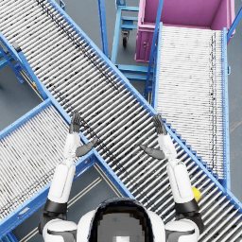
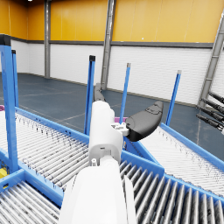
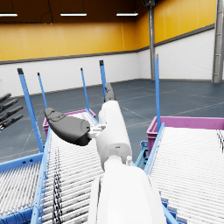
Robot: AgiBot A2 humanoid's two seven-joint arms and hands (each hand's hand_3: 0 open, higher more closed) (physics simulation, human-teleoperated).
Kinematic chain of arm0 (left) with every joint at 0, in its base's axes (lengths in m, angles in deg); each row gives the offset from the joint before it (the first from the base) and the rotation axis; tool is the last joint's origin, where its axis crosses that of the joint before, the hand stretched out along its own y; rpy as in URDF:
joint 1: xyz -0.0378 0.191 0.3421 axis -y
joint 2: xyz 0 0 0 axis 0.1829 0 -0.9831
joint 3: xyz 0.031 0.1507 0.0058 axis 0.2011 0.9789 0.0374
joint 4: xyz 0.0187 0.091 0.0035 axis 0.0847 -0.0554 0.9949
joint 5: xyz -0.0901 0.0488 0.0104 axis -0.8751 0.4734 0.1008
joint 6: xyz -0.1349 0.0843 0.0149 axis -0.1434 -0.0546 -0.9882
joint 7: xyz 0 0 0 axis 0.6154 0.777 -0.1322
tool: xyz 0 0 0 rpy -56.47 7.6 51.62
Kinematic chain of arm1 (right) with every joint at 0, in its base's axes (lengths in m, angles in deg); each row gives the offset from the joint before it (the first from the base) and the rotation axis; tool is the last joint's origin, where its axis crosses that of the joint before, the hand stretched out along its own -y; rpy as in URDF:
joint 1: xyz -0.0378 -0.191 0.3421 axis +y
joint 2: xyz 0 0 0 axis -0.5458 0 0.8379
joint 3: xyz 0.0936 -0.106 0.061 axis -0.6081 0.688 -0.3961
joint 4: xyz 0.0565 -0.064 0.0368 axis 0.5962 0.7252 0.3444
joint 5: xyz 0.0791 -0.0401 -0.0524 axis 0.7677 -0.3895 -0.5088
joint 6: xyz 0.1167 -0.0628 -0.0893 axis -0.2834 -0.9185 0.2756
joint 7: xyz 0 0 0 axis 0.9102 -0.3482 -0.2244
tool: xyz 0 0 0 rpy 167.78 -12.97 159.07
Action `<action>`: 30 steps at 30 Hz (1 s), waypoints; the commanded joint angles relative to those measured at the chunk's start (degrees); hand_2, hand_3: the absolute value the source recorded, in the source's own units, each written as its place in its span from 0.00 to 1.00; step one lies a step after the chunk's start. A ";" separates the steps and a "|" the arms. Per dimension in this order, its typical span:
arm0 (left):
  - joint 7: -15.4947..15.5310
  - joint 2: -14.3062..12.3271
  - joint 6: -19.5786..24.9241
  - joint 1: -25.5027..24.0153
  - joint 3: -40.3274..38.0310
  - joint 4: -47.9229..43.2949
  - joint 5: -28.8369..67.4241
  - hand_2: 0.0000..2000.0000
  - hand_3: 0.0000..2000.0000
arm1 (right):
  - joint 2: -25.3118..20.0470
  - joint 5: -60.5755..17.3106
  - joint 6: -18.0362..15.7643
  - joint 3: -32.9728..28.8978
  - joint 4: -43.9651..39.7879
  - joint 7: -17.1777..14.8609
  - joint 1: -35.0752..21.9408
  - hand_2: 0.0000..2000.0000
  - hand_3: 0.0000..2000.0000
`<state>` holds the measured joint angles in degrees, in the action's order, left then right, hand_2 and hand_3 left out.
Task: Pick up the oil and place it on the left assembly line, put the cola on the right, and keep Sprite still
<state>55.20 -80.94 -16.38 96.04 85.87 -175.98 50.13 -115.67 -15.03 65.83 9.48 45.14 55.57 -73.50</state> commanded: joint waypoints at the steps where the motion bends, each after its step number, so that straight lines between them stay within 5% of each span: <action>1: 0.00 0.00 0.00 0.00 0.00 0.00 0.00 0.00 0.00 | 0.00 0.00 0.00 0.00 0.00 0.00 0.00 0.00 0.00; 30: 0.00 0.00 0.00 0.00 0.00 0.00 0.00 0.00 0.00 | 0.00 0.00 0.00 0.00 0.00 0.00 0.00 0.00 0.00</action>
<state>55.20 -80.94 -16.38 96.04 85.87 -175.98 50.13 -115.67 -15.03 65.83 9.48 45.14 55.57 -73.50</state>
